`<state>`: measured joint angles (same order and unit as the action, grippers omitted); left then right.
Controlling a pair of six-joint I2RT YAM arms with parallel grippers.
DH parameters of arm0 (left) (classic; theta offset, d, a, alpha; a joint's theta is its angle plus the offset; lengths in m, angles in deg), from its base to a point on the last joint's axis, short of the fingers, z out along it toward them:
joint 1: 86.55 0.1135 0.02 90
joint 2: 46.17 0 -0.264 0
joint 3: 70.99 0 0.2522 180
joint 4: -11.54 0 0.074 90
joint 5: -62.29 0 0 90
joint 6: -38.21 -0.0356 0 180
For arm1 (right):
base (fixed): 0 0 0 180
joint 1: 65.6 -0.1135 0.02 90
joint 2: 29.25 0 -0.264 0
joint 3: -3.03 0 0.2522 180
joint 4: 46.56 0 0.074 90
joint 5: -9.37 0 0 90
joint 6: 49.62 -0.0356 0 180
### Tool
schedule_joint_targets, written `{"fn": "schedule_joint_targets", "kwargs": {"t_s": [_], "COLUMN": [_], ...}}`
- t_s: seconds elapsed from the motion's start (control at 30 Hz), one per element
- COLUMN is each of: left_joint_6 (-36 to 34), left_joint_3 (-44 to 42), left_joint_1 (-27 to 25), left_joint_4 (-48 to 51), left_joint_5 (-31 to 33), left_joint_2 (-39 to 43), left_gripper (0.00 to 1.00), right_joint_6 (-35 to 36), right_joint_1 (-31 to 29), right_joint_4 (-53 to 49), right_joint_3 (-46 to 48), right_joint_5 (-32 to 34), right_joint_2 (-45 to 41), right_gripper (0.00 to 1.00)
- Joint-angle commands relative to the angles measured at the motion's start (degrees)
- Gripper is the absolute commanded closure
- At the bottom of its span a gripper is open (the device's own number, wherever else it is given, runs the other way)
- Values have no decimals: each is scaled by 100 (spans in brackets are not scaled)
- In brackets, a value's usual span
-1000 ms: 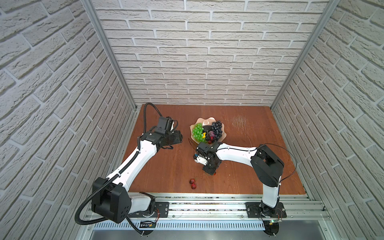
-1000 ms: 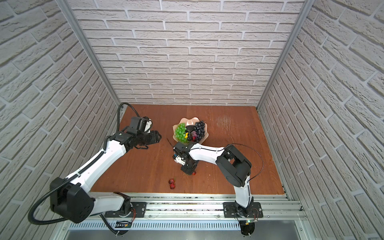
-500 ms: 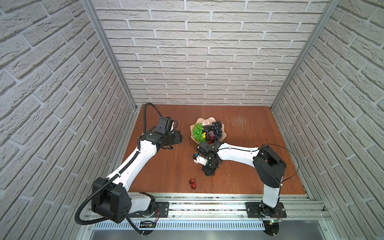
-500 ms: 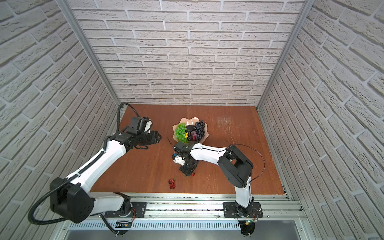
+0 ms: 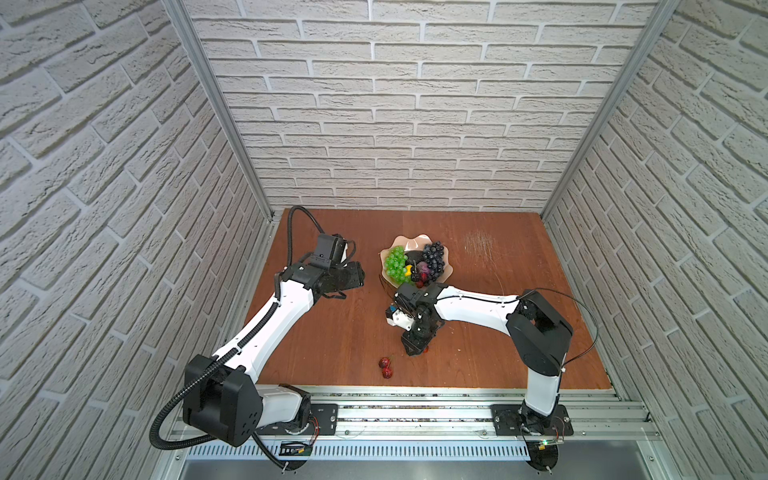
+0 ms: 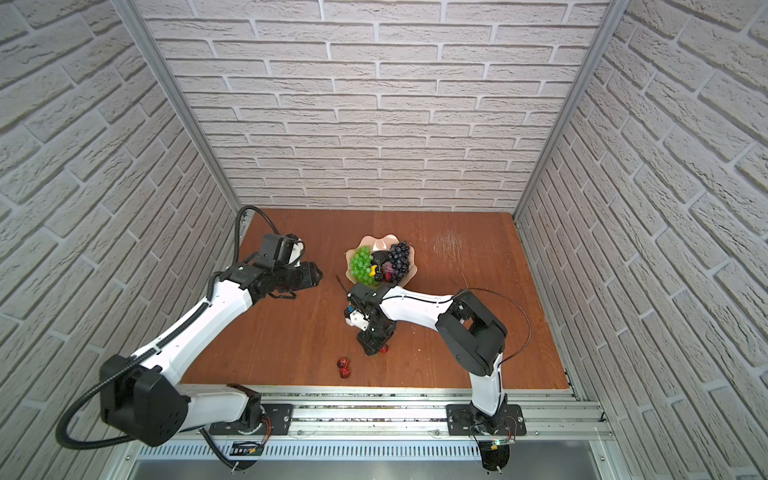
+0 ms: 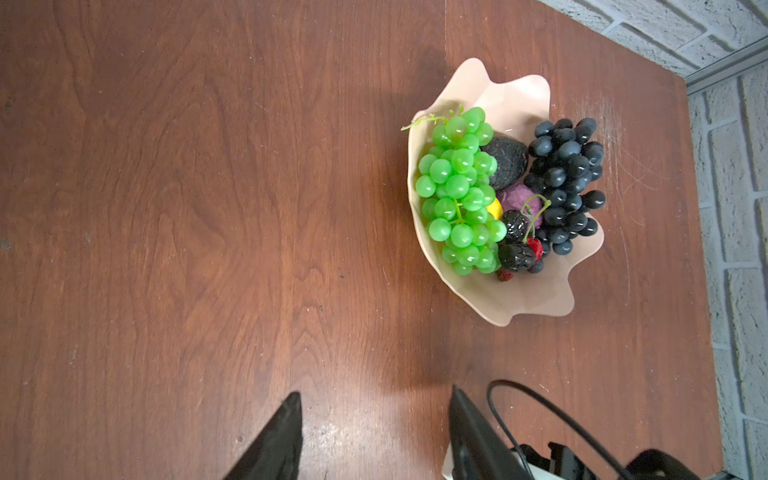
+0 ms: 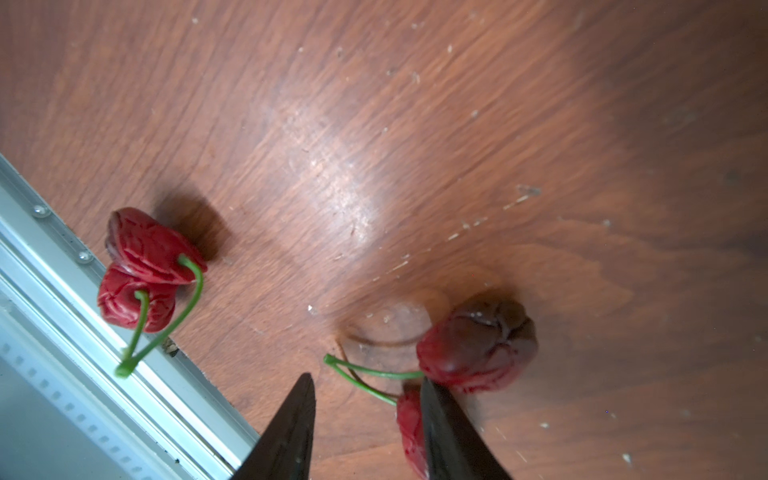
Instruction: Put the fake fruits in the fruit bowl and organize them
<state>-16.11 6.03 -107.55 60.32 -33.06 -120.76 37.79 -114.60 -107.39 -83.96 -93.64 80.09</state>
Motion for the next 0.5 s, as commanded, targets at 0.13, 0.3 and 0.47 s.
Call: {"fn": "schedule_joint_targets", "kwargs": {"t_s": [0.13, 0.3, 0.47], "left_joint_6": [-68, -70, -79], "left_joint_3": [125, 98, 107], "left_joint_1": [53, 47, 54], "left_joint_4": [31, 30, 39], "left_joint_5": [91, 103, 107], "left_joint_2": [61, 68, 67], "left_gripper": [43, 43, 43], "right_joint_6": [-296, -475, -515], "right_joint_1": [-345, -421, -622], "right_joint_4": [126, 211, 128], "right_joint_3": [7, 104, 170], "right_joint_5": [497, 686, 1179], "right_joint_2": [89, 101, 206], "right_gripper": [57, 57, 62]}}
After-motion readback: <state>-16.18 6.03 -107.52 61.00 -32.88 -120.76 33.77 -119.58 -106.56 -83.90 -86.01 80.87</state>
